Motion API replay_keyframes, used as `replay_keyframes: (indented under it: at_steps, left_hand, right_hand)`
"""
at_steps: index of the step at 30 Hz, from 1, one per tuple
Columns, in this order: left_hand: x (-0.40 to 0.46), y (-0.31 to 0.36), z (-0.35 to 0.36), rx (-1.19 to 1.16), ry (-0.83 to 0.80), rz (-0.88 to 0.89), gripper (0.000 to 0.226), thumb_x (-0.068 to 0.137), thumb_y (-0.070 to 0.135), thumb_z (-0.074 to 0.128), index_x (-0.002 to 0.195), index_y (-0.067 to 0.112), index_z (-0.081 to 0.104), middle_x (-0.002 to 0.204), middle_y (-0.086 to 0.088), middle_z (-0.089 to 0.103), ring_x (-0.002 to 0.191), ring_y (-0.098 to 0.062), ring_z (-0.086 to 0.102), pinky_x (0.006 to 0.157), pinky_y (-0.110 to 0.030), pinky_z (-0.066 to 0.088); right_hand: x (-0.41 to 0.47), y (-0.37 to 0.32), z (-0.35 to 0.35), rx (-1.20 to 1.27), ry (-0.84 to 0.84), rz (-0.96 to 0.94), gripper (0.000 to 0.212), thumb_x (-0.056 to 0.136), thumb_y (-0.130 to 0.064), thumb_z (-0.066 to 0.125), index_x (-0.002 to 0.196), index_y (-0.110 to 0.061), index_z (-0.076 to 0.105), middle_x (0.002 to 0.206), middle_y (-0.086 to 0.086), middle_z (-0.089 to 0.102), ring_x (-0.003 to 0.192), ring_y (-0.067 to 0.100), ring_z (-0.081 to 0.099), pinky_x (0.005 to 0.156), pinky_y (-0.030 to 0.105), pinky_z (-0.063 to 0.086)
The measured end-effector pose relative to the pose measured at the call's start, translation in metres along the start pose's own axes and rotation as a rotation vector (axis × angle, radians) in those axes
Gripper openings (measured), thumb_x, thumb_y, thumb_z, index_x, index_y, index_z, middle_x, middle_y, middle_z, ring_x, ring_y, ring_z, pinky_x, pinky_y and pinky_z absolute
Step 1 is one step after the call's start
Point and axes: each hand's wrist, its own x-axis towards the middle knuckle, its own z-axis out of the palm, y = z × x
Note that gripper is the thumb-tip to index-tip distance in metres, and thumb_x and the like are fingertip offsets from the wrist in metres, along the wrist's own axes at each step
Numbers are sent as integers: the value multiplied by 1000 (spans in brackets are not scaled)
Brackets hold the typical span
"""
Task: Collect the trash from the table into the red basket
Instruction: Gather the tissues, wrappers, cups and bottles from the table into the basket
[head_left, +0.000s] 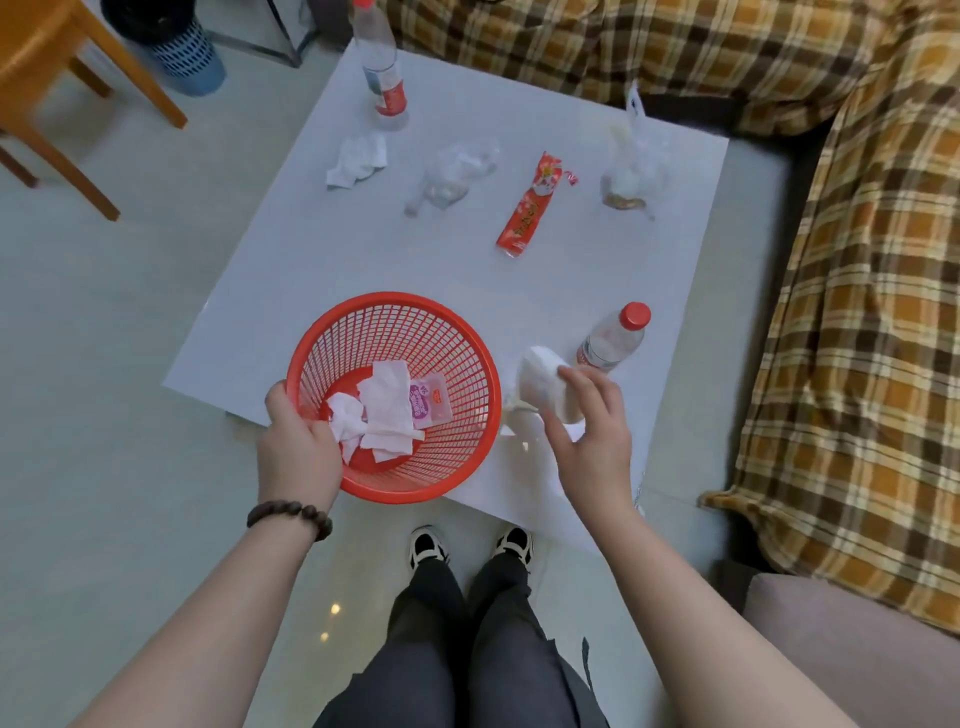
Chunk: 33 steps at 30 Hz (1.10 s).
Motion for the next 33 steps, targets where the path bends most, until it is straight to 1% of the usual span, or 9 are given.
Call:
replay_keyframes:
  at_steps: [2,3,7,14,18,21,28,30,33]
  left_hand:
    - [-1,8,3,-8,-24,-5,40,92,7,36,132,12,33,115,-21,59,96,-40,59,74,-45,52]
    - [-3,12,4,-16,-39,-5,41,92,7,36,132,13,32,115,-20,59,96,-39,59,75,-46,53]
    - [-16,25,10,-12,-68,17,43,90,8,35,133,15,30,108,-22,61,90,-38,60,70,-41,53]
    - [-38,31,12,-59,-121,55,45,91,12,38,135,19,30,100,-15,63,81,-30,61,65,-40,54]
    - [-38,29,8,-85,-127,58,47,90,11,39,135,19,31,97,-14,63,78,-29,61,63,-42,54]
    - [-29,22,2,-97,-54,33,48,87,7,40,134,16,32,103,-17,63,84,-34,60,68,-41,53]
    - [2,-19,-17,4,98,-134,45,87,3,40,132,7,33,111,-31,58,96,-48,55,76,-48,45]
    - [4,-32,-20,6,120,-182,44,86,2,40,130,5,34,110,-32,58,96,-48,55,76,-47,44]
    - [2,-48,-18,22,131,-211,45,88,3,39,131,6,33,108,-30,59,93,-46,57,73,-45,45]
  right_hand:
    - [4,-32,3,58,-54,-96,38,85,-18,67,121,-24,58,129,-1,48,117,7,46,95,10,35]
    - [5,-45,9,62,-113,-137,38,84,-17,68,120,-22,58,129,1,48,117,10,46,95,12,37]
    - [6,-70,43,-34,-402,-232,36,86,-15,64,122,-14,59,132,9,49,122,24,45,99,36,42]
    - [13,-57,84,-302,-610,-151,46,92,-20,56,136,-24,45,145,6,40,129,28,40,100,43,43]
    - [13,-52,96,-422,-768,-39,71,88,-19,62,147,-32,23,157,3,17,140,31,25,108,47,36]
    - [11,-56,96,-380,-745,-124,81,83,-28,67,148,-32,18,160,6,8,143,32,16,115,51,24]
    - [19,-40,81,-145,-394,-147,47,88,-26,62,133,-20,49,149,6,32,137,24,28,108,37,31]
    - [25,-13,78,-198,-392,-87,45,88,-26,62,131,-21,49,149,5,31,137,24,27,108,36,30]
    - [38,39,78,-391,-513,38,53,86,-25,64,135,-23,44,155,6,22,141,26,17,112,40,25]
